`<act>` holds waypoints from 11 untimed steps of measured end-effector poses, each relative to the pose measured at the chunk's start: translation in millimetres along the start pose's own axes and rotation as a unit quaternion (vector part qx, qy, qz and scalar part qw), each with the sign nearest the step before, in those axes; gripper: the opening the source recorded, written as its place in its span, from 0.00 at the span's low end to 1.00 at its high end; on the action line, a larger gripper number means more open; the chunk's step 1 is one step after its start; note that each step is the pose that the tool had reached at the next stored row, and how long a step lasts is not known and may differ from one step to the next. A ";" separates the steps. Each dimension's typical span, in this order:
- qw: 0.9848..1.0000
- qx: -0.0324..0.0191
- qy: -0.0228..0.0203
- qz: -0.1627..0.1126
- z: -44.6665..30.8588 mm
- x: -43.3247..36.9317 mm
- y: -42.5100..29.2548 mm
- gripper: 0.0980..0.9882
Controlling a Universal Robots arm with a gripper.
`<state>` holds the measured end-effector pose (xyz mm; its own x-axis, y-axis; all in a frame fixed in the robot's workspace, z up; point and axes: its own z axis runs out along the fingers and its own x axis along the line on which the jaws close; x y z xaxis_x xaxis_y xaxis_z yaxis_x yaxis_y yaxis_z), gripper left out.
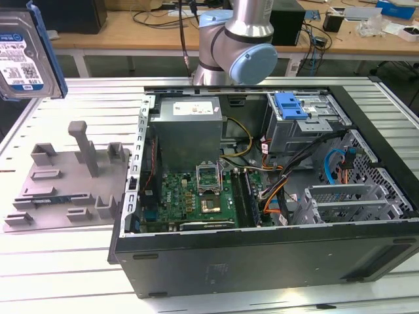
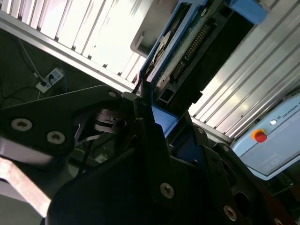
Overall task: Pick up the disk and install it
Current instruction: 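Pick up the disk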
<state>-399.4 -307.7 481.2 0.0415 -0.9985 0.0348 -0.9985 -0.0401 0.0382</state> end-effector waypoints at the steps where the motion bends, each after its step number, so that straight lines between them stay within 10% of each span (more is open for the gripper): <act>1: 1.000 0.000 0.000 0.000 -2.6 0.1 0.0 0.30; 11: 1.000 0.000 0.000 0.000 -8.1 3.8 -2.6 0.30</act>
<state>-396.3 -311.0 489.3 0.0415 -0.9985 0.0348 -0.9985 -0.0402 0.0382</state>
